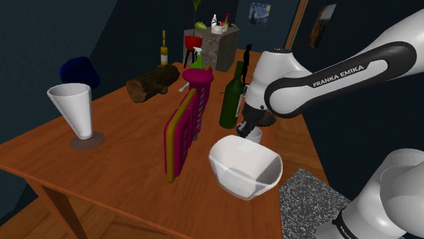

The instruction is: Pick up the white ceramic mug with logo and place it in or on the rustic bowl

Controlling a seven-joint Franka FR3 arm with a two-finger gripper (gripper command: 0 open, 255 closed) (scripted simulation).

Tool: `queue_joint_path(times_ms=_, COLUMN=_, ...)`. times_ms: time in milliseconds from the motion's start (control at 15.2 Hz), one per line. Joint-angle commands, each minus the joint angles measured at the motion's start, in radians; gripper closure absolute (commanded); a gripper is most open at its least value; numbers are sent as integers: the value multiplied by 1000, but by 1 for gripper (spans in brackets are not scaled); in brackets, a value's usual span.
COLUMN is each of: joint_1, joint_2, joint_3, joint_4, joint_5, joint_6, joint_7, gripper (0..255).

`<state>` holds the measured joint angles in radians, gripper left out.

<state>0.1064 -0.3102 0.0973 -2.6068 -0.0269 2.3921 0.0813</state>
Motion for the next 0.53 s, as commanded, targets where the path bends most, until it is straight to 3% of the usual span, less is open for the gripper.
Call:
queue_joint_path(times_ms=0, joint_1=3, joint_2=-11, joint_3=0, joint_4=2, joint_5=2, joint_6=-65, joint_7=-5, gripper=255)
queue_joint_path(times_ms=462, joint_1=6, joint_2=-68, joint_3=-4, joint_4=54, joint_5=9, joint_6=-174, joint_7=-14, gripper=255)
